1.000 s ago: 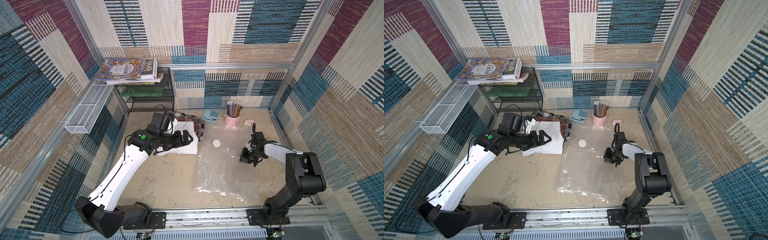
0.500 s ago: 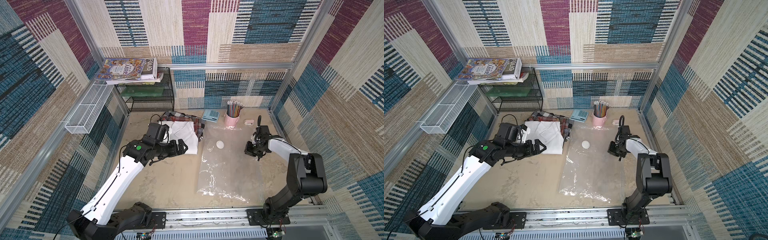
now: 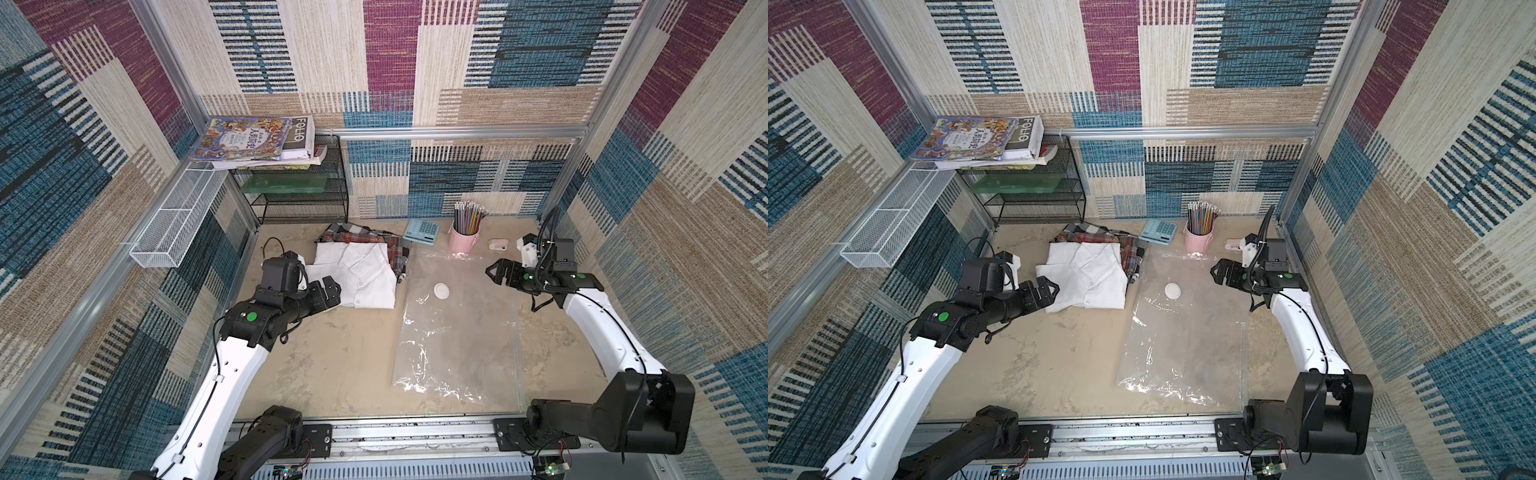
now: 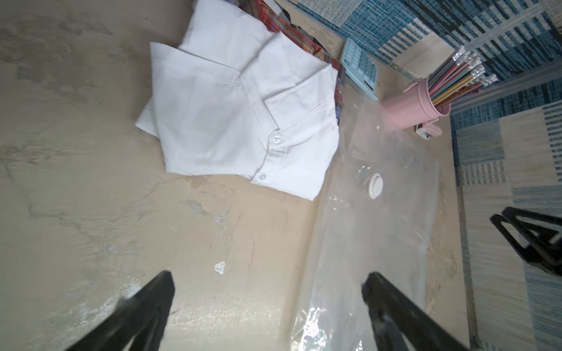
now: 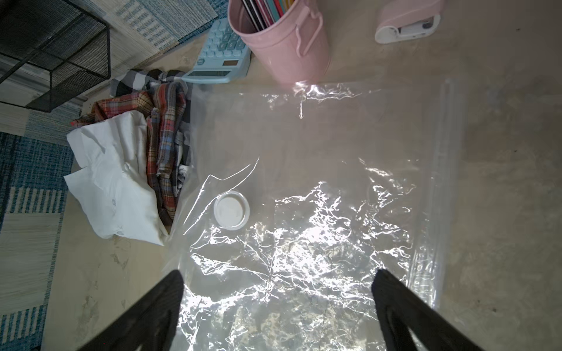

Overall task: Take the shirt out of the vacuum bag
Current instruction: Reset both arms

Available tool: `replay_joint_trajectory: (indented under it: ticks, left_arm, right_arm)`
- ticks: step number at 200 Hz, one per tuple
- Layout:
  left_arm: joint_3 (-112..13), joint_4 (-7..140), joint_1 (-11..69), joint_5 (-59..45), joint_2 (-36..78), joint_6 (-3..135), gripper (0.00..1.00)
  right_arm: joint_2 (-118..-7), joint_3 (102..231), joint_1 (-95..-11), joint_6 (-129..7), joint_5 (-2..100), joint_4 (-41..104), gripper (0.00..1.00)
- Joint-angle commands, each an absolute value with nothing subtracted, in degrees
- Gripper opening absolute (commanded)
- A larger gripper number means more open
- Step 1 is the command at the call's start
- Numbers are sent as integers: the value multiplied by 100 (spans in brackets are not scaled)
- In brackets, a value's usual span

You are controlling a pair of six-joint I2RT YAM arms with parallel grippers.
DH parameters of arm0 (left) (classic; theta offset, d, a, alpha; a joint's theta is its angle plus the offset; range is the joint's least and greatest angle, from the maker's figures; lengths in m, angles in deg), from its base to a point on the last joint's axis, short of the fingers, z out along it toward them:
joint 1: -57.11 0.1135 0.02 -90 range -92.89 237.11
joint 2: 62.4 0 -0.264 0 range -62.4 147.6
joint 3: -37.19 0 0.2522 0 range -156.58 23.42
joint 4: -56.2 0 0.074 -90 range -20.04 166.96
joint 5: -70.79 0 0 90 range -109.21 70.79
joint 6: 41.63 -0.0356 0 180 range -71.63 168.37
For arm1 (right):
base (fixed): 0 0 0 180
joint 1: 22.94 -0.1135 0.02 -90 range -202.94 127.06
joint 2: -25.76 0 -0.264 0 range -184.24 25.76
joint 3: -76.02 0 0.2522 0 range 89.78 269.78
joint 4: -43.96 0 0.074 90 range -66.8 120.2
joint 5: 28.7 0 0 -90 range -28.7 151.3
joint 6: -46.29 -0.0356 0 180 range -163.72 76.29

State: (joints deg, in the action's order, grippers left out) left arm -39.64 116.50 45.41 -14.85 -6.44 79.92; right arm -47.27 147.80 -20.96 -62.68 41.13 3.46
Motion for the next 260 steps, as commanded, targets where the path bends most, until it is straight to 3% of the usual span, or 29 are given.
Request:
replay_joint_trajectory:
  ticks: [1,67,134,213,260]
  left_arm:
    - [-3631,11191,4799,-2399,-914,7773,99]
    - [-1620,8811,5628,-3526,-1429,6742,99]
    - [-327,6945,6269,-3265,-997,5689,99]
    - [126,4836,6412,-2358,101,5086,97]
    - [159,3802,6403,-1179,839,5114,97]
  right_arm:
    - [-4538,14522,-2010,-5917,4237,900,96]
    - [-3194,13031,-1988,-5696,6495,2735,96]
    - [-2085,10425,-2194,-4610,7150,5907,96]
    - [-2751,9826,-2284,-4716,7400,7241,96]
    - [-3811,9761,-2250,-4746,7237,8493,96]
